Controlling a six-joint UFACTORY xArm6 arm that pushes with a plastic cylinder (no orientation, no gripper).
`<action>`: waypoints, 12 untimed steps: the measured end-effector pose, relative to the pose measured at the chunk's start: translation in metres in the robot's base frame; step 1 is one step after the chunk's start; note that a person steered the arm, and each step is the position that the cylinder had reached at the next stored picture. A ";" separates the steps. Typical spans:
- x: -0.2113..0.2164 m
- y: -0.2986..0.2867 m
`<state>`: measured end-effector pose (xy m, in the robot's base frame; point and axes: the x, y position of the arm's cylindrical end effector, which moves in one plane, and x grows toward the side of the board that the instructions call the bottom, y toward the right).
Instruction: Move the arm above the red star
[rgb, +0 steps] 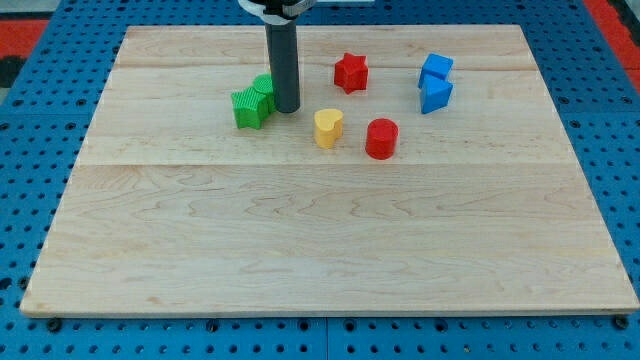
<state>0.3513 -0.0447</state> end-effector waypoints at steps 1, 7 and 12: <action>0.000 -0.029; -0.053 0.093; -0.035 0.153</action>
<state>0.3163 0.1085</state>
